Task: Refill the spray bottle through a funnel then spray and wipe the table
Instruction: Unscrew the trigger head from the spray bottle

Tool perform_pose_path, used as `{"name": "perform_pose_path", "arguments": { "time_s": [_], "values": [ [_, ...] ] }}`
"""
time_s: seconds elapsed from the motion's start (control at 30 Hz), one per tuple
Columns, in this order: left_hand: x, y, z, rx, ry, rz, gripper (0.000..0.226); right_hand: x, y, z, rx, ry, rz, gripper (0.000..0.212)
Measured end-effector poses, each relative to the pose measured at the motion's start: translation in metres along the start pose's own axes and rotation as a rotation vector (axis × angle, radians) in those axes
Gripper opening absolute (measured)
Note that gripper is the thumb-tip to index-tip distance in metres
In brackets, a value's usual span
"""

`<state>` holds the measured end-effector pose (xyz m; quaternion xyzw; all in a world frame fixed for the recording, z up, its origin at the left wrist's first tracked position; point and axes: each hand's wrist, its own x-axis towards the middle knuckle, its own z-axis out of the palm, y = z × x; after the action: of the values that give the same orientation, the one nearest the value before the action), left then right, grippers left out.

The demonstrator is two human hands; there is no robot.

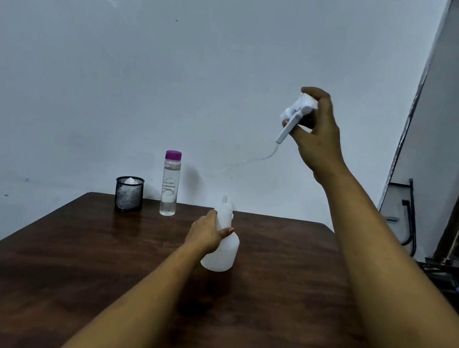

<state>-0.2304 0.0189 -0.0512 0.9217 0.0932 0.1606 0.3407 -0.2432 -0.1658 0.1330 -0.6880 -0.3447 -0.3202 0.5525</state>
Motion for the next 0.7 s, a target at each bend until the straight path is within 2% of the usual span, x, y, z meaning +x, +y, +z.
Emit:
{"name": "perform_pose_path", "arguments": {
  "time_s": [0.1,0.2,0.27,0.33,0.4,0.57,0.63,0.7],
  "values": [
    [-0.001,-0.003,0.003,-0.054,0.017,0.0,0.062,-0.019,0.012,-0.002,-0.016,0.214,-0.026,0.058],
    [-0.005,-0.007,0.009,-0.135,0.051,0.019,0.067,-0.046,0.041,0.001,0.01,0.439,0.065,0.06],
    [-0.009,-0.008,0.011,-0.118,0.084,0.069,0.068,-0.066,0.061,0.006,-0.02,0.532,0.135,0.054],
    [-0.011,-0.01,0.013,-0.085,0.106,0.121,0.072,-0.086,0.089,0.014,0.003,0.58,0.214,0.034],
    [-0.012,-0.013,0.015,-0.114,0.112,0.129,0.078,-0.107,0.111,0.024,0.026,0.582,0.297,0.017],
    [-0.008,-0.02,0.02,-0.188,0.063,0.117,0.095,-0.145,0.139,0.044,-0.257,0.254,0.427,0.024],
    [-0.005,-0.023,0.02,-0.223,0.025,0.107,0.1,-0.15,0.144,0.048,-0.302,0.247,0.43,0.013],
    [-0.002,-0.026,0.018,-0.243,-0.007,0.108,0.102,-0.156,0.153,0.049,-0.396,0.257,0.413,0.015]
  ]
}}
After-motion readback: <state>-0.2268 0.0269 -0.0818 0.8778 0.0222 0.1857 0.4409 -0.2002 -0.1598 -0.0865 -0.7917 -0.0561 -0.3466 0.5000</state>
